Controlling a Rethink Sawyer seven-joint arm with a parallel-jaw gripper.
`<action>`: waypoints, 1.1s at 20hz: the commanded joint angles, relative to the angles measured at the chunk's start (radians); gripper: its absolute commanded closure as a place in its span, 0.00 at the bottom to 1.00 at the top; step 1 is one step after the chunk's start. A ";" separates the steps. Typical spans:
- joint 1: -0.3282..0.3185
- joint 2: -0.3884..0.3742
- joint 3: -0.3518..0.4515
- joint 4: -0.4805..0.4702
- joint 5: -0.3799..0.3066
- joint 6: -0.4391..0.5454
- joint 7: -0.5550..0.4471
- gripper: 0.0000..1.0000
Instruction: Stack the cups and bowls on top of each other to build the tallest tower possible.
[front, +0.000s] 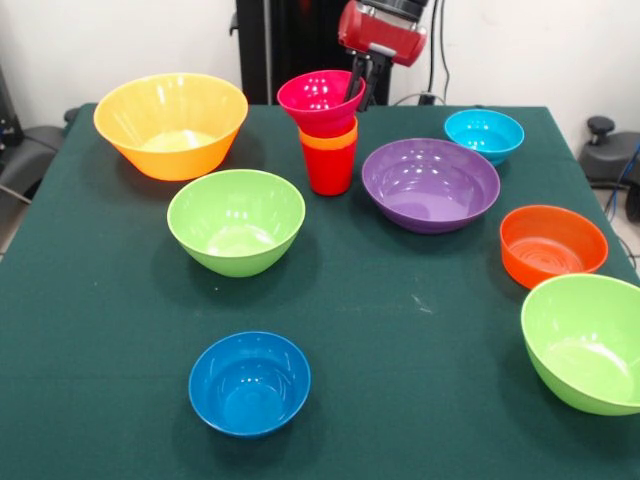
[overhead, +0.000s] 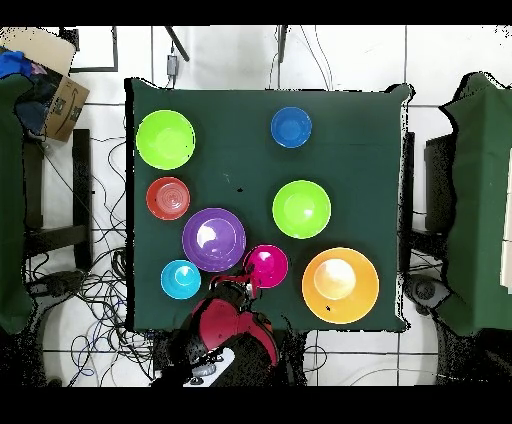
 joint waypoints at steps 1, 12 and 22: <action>-0.019 0.034 0.111 0.014 -0.005 -0.043 0.151 1.00; -0.025 0.035 0.126 0.008 -0.002 -0.070 0.163 1.00; -0.003 0.036 0.127 -0.014 0.054 -0.092 0.182 1.00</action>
